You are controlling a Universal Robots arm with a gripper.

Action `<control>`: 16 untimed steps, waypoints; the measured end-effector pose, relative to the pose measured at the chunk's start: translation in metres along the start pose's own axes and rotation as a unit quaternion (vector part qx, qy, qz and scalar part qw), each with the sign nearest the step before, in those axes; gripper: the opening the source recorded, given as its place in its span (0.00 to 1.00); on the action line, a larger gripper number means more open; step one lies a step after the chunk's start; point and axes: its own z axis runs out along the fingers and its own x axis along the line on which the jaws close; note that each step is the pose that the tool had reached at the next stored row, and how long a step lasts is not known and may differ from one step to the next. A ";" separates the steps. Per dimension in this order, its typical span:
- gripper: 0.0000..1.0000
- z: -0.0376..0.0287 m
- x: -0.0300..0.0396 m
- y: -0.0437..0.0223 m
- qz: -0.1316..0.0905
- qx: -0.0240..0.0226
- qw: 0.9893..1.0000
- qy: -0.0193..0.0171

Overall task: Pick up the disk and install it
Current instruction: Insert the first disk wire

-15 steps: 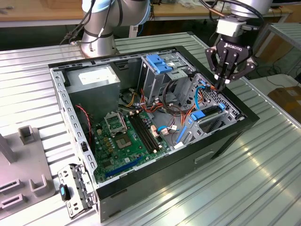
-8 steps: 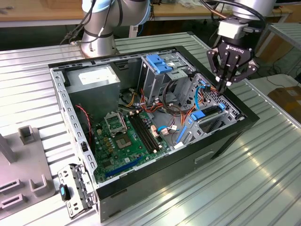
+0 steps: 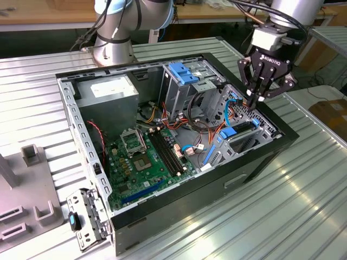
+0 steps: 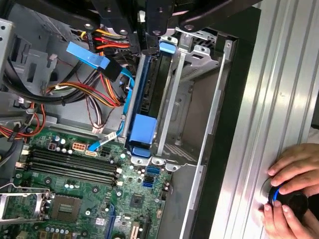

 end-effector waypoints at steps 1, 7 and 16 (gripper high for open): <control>0.16 0.0009 0.0013 0.0004 0.001 0.000 1.000 0.000; 0.16 0.0053 0.0005 0.0027 0.017 0.002 1.000 -0.022; 0.16 0.0092 0.0087 0.0046 0.026 0.006 0.999 -0.045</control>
